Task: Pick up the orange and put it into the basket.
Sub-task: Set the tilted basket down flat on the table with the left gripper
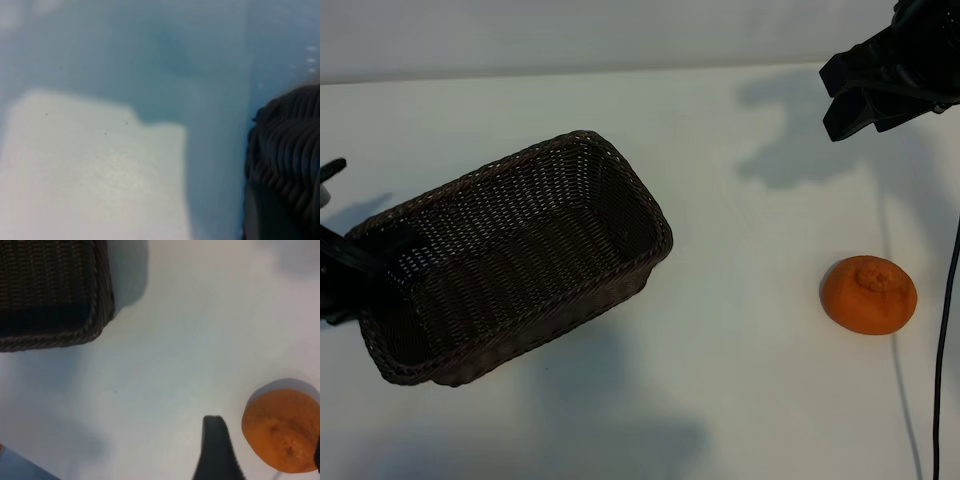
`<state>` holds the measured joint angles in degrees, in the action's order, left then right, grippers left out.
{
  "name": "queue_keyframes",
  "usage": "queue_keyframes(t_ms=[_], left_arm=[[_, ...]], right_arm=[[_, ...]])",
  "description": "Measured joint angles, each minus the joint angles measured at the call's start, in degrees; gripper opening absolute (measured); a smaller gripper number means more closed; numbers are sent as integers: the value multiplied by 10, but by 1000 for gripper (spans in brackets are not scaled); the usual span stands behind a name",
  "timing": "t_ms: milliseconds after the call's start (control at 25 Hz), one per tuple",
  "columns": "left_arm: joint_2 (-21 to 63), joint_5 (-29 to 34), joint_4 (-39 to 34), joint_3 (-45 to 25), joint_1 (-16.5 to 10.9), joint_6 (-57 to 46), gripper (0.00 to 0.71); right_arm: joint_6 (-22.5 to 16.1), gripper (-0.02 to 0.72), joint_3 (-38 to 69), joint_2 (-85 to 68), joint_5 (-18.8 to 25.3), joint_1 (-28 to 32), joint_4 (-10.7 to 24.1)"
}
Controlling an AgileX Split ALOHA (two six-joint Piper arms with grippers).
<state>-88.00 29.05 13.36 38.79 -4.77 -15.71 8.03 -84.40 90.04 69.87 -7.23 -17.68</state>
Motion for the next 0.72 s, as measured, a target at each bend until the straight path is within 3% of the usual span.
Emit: queue_keyframes(t_ms=[480, 720], left_arm=[[62, 219, -22, 197, 0, 56, 153], [63, 253, -22, 232, 0, 63, 153]], right_arm=[[0, 456, 0, 0, 0, 0, 0], [0, 456, 0, 0, 0, 0, 0]])
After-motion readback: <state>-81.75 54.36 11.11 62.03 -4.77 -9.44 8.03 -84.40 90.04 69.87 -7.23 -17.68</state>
